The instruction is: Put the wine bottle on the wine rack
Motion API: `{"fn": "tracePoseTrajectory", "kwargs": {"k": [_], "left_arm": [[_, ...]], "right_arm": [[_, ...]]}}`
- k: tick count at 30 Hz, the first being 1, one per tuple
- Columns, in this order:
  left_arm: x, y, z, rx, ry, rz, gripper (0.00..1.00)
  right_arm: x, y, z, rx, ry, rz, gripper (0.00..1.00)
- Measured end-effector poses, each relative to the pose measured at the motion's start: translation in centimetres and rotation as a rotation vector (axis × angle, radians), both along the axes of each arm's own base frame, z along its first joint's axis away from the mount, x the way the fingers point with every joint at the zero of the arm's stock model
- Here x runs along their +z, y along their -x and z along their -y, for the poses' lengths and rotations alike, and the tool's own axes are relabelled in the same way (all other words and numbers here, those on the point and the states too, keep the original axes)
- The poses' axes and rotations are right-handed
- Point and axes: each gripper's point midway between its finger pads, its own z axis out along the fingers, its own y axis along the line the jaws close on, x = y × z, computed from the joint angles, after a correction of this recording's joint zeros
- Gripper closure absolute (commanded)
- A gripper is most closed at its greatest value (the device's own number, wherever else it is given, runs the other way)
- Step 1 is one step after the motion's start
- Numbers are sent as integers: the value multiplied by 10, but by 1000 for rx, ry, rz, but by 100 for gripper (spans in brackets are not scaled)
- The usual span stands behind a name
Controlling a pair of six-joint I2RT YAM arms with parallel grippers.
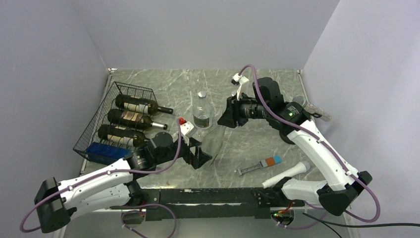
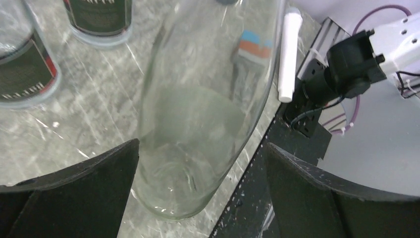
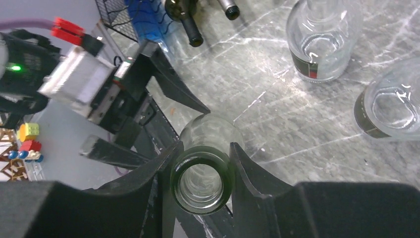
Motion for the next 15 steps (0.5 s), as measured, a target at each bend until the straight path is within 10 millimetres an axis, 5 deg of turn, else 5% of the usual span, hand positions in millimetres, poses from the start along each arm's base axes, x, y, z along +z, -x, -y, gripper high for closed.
{"fn": "tracePoseTrajectory", "kwargs": {"k": [5, 15], "left_arm": [[-15, 10, 3, -40, 23, -36, 1], [-12, 20, 12, -111, 119, -9, 1]], "right_arm": [[9, 8, -3, 36, -35, 9, 100], [25, 16, -12, 101, -111, 21, 100]]}}
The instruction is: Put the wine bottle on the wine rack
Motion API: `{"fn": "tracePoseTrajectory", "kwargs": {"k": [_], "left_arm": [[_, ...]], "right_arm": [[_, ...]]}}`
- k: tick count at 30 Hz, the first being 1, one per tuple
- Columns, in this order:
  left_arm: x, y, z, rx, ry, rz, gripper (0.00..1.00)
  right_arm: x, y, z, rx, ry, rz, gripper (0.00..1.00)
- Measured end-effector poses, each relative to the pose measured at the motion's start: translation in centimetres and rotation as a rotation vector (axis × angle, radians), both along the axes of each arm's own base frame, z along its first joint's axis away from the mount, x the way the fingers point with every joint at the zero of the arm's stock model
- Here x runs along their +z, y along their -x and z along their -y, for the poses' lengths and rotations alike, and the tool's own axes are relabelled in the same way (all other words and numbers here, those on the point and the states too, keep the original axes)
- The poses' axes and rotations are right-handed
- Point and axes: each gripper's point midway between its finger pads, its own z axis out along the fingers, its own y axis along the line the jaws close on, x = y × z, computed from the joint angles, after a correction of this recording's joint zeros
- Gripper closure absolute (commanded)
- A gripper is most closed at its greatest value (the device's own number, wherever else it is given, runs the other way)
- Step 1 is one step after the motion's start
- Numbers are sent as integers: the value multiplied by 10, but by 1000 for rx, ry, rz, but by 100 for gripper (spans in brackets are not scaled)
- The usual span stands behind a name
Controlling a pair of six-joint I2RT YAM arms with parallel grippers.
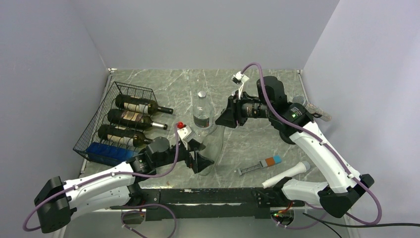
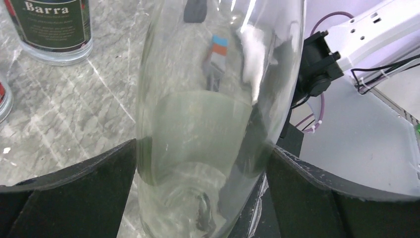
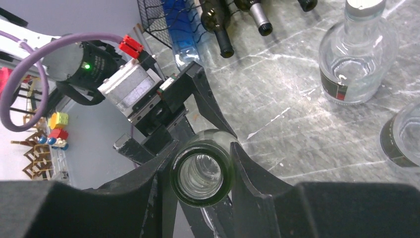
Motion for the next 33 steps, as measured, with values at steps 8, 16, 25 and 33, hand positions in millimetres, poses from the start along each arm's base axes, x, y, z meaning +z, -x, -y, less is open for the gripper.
{"fn": "tracePoseTrajectory", "kwargs": {"k": [8, 16, 25, 33], "left_arm": [[4, 16, 10, -118, 38, 11, 1], [-14, 34, 15, -228, -4, -33, 8], [-10, 27, 8, -174, -22, 18, 99], [-11, -7, -15, 28, -154, 107, 99]], "right_arm": [[19, 5, -11, 61, -84, 21, 100], [38, 11, -15, 107, -151, 63, 100], [42, 10, -17, 110, -164, 90, 97], [47, 3, -17, 90, -172, 136, 15]]}}
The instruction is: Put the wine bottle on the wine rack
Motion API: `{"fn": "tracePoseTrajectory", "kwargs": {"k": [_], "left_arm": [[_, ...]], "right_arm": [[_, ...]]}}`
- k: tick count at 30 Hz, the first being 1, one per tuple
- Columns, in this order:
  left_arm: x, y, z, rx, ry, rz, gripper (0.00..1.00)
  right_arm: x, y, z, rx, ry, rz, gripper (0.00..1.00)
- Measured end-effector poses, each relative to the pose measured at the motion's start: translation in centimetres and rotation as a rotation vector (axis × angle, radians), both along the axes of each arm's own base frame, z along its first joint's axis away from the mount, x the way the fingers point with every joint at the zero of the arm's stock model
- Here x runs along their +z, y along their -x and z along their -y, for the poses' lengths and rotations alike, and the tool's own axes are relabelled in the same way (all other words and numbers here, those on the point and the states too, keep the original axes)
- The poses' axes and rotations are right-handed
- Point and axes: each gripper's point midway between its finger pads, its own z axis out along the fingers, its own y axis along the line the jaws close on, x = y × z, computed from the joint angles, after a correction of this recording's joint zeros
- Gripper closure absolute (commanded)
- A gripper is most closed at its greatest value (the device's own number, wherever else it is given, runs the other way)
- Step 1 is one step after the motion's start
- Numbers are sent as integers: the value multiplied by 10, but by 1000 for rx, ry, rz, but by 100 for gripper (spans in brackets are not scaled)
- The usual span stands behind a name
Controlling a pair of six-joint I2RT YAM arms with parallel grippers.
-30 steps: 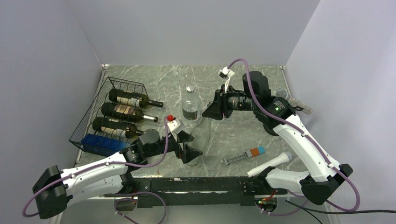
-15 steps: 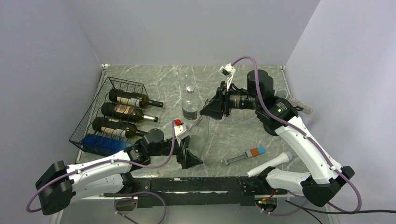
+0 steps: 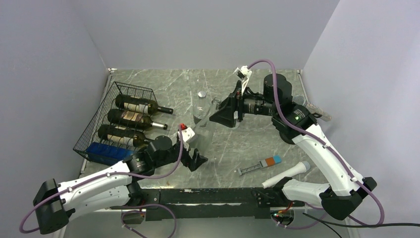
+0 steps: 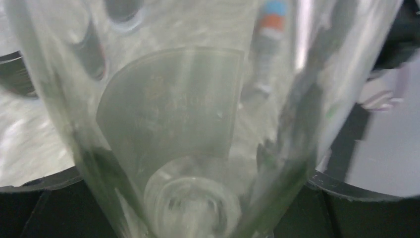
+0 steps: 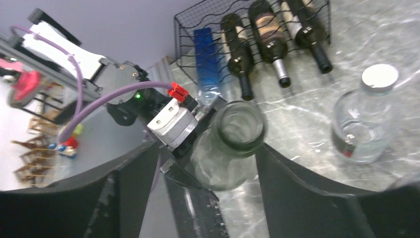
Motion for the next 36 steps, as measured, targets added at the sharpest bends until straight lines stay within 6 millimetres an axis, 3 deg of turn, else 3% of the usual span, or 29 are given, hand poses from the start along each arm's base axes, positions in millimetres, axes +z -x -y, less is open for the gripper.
{"fn": "tracePoseTrajectory", "kwargs": {"k": [3, 6, 10, 15, 20, 23, 28, 31, 34, 36], "left_arm": [[-10, -22, -19, 122, -115, 28, 99], [-9, -37, -33, 191, -223, 65, 99], [7, -50, -42, 213, -319, 158, 99], [22, -56, -55, 173, -455, 303, 99], [17, -55, -72, 93, -614, 401, 99], [17, -52, -84, 40, -675, 485, 99], [39, -45, -100, -27, -691, 675, 99], [49, -43, -102, -65, -701, 763, 99], [47, -43, -105, -107, -747, 811, 99], [41, -44, -108, -132, -792, 820, 99]], "right_arm": [[0, -8, 3, -52, 10, 20, 1], [0, -17, 8, -109, 18, 48, 0], [5, -22, 16, -170, 12, 85, 0], [24, -23, 29, -240, -20, 146, 1], [43, -14, 44, -273, -45, 219, 1], [44, -12, 47, -268, -25, 247, 1], [22, -7, 39, -187, 83, 258, 2], [-6, 5, 23, -93, 181, 250, 2], [-37, 19, 7, 14, 283, 222, 2], [-47, 25, 2, 53, 313, 213, 2]]}}
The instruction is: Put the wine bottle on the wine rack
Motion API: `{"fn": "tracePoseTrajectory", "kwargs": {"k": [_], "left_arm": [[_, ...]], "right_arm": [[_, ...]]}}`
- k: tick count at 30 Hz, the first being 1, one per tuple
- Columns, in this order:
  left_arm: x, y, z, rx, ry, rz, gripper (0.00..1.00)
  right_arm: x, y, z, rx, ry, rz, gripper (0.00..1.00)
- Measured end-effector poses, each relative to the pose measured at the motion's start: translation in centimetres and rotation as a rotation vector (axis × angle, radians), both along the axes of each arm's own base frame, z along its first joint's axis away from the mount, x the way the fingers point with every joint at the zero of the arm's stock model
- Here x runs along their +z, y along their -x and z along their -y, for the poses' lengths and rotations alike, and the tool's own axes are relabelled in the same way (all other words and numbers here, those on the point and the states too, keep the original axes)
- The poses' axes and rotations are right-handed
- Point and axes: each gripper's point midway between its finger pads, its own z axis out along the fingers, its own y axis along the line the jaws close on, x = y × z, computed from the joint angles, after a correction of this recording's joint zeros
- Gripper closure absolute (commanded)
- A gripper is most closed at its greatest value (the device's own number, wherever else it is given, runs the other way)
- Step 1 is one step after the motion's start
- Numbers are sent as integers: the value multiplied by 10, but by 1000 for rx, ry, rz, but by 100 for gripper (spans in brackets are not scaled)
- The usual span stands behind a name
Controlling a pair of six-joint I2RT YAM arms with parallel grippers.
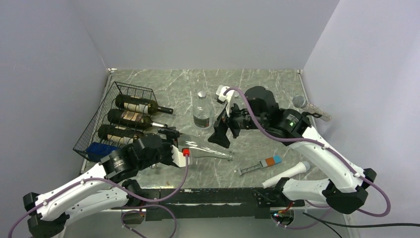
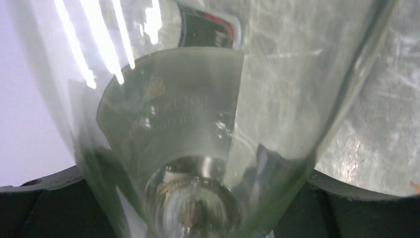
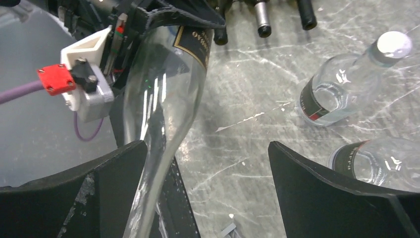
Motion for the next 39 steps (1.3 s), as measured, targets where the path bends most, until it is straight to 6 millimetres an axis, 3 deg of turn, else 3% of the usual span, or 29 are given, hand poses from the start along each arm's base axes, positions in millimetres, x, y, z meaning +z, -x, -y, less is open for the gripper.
{"fn": "tracePoseTrajectory", "kwargs": {"k": [7, 19, 31, 39], "left_arm": [[-19, -4, -15, 2, -171, 13, 99], [3, -18, -23, 18, -204, 173, 99], [4, -26, -32, 99, -200, 195, 99], [0, -25, -34, 118, -202, 176, 99]], "right_arm": [[-17, 20, -10, 113, 87, -11, 3], [-81, 35, -33, 236, 306, -120, 4], [-97, 49, -43, 286, 333, -168, 12], [-105, 48, -42, 269, 347, -187, 35]]}}
